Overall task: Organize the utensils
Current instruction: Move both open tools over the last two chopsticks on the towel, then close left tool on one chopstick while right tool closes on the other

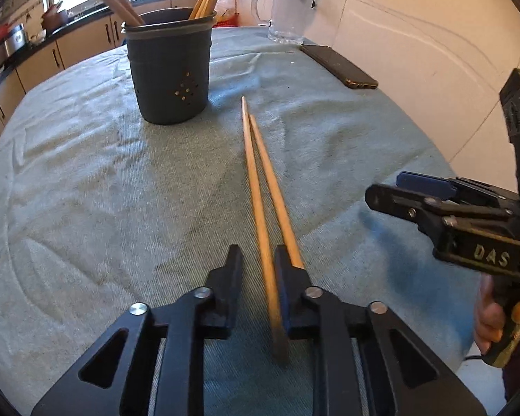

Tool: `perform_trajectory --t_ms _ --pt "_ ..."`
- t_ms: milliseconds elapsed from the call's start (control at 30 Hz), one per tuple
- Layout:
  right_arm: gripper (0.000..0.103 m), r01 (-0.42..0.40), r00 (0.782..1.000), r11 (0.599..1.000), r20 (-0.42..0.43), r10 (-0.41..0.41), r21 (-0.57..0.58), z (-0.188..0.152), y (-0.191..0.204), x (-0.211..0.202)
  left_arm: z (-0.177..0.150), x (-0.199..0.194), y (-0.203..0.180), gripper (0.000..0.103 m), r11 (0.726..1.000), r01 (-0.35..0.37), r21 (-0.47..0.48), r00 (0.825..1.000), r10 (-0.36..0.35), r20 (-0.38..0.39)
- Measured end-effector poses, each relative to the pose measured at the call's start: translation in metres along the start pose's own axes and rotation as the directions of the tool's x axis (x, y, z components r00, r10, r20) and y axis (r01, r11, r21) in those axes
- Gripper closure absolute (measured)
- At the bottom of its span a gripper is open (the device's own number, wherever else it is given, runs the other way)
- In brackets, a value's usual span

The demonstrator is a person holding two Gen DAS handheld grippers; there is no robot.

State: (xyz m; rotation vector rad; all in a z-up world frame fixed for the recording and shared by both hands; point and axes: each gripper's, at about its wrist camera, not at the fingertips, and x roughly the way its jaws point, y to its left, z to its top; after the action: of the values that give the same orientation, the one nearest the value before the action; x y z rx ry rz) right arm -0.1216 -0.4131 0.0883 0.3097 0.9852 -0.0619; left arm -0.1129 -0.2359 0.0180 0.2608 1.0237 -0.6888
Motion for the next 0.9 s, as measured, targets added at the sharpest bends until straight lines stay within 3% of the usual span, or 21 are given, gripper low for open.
perform_trajectory --t_ms 33,200,433,667,733,800,833,900 --pt "0.038 -0.002 1.0 1.0 -0.002 0.002 -0.003 0.0 0.001 0.001 0.002 0.001 0.002 0.096 1.0 -0.007 -0.011 1.0 0.007 -0.004" --pt "0.038 -0.019 0.999 0.999 -0.027 0.018 -0.041 -0.004 0.014 0.007 0.006 0.0 0.026 0.096 0.987 0.021 -0.161 0.999 -0.025 -0.023" --pt "0.038 -0.069 0.996 0.989 -0.061 0.062 -0.132 -0.01 0.053 0.017 -0.026 -0.026 0.053 0.096 0.958 0.016 -0.288 0.999 -0.03 -0.045" --pt "0.039 -0.039 0.997 0.975 -0.072 0.023 -0.219 -0.012 0.088 0.03 -0.043 -0.035 0.06 0.096 0.939 0.001 -0.345 0.999 -0.017 -0.044" --pt "0.05 -0.002 0.998 0.968 -0.066 -0.015 -0.251 -0.015 0.095 0.032 -0.046 -0.036 0.059 0.096 0.936 -0.002 -0.351 0.999 -0.013 -0.04" --pt "0.069 0.03 0.997 0.961 -0.061 -0.049 -0.275 -0.016 0.098 0.031 -0.048 -0.037 0.058 0.096 0.934 -0.003 -0.358 0.999 -0.011 -0.037" --pt "0.084 0.033 0.996 0.959 -0.064 -0.054 -0.281 -0.017 0.099 0.03 -0.05 -0.038 0.059 0.096 0.932 -0.002 -0.362 0.999 -0.012 -0.037" --pt "0.09 0.034 0.996 0.958 -0.074 -0.057 -0.284 -0.018 0.098 0.029 -0.054 -0.041 0.058 0.096 0.928 -0.003 -0.372 0.999 -0.01 -0.034"
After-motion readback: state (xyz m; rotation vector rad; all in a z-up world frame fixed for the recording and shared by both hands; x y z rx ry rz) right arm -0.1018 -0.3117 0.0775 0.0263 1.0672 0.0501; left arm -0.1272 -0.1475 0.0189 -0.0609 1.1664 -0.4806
